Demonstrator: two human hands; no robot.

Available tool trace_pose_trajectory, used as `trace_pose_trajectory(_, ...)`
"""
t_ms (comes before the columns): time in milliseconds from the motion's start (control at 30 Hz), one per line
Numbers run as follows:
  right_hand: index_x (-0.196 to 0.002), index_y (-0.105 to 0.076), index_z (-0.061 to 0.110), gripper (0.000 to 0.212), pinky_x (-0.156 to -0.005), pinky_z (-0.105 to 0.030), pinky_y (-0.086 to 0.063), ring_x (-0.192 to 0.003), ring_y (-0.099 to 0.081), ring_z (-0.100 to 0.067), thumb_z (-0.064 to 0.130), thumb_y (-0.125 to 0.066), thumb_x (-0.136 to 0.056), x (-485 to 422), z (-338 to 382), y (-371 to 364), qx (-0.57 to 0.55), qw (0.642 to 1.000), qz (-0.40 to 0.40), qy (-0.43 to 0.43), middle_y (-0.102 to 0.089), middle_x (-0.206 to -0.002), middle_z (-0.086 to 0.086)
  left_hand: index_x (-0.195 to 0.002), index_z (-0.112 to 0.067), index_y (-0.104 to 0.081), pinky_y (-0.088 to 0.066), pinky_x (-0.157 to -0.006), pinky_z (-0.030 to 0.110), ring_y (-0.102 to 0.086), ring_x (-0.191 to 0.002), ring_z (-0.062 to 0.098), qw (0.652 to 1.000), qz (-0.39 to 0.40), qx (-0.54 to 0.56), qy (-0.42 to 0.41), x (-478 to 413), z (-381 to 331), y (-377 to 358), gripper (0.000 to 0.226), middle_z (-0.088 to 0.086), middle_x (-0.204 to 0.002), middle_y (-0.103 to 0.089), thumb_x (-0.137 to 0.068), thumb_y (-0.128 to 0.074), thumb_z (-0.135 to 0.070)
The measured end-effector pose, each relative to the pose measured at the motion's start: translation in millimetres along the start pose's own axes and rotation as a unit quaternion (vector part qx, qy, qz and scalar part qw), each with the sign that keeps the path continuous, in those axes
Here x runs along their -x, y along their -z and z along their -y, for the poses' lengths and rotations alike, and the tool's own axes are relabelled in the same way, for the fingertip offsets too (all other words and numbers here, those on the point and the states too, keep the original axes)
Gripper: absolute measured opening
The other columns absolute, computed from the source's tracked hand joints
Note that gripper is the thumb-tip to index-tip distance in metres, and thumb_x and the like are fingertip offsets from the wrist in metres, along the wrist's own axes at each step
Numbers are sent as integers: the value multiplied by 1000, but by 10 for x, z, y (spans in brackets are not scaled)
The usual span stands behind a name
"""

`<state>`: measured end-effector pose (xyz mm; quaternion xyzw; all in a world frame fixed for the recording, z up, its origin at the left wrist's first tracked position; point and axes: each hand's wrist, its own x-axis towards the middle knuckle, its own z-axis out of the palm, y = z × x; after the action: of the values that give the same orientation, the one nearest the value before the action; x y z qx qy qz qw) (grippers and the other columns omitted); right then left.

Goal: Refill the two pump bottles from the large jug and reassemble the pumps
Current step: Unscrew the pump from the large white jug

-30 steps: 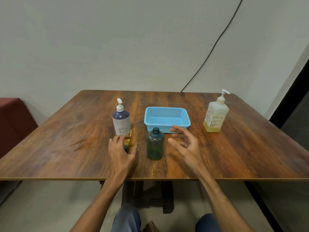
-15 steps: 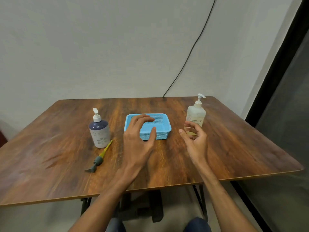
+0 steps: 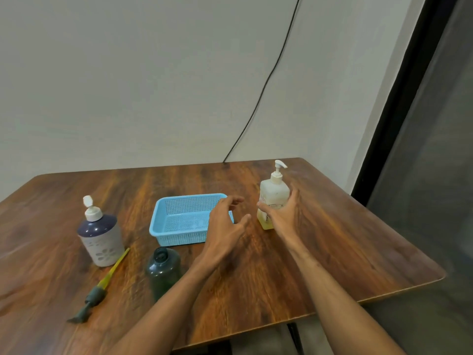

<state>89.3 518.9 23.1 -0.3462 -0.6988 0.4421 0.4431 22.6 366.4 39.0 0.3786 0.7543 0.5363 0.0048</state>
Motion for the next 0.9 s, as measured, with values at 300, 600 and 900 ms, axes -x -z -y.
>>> trace_pose_trajectory(300, -128, -56, 14, 72, -95, -45, -55, -111, -62, -22, 15, -91, -66, -122, -6, -21, 40, 999, -24, 8, -65, -122, -3, -119, -34, -59, -40, -91, 11, -57, -111, 2, 999, -25, 23, -1, 9, 89, 1, 38, -18, -119, -58, -87, -77, -21)
trace_pose_trajectory(600, -126, -57, 20, 73, -77, -18, -48, -102, -60, -12, 31, -93, -63, 759, 192, 156, 60, 997, -4, 49, -60, -113, 10, -121, -29, -61, -44, -91, 13, -58, -113, 7, 997, -44, 70, 9, 513, -97, 298, 37, -11, -126, -61, -90, -74, -14)
trace_pose_trajectory(900, -124, -57, 26, 71, -64, -1, -40, -91, -60, 4, 41, -93, -64, 1556, 500, 285, 75, 993, 35, 80, -61, -107, 16, -121, -25, -64, -57, -96, 33, -63, -109, 1, 991, -71, 110, 1, 1023, -74, 576, 38, -12, -124, -65, -87, -77, -14)
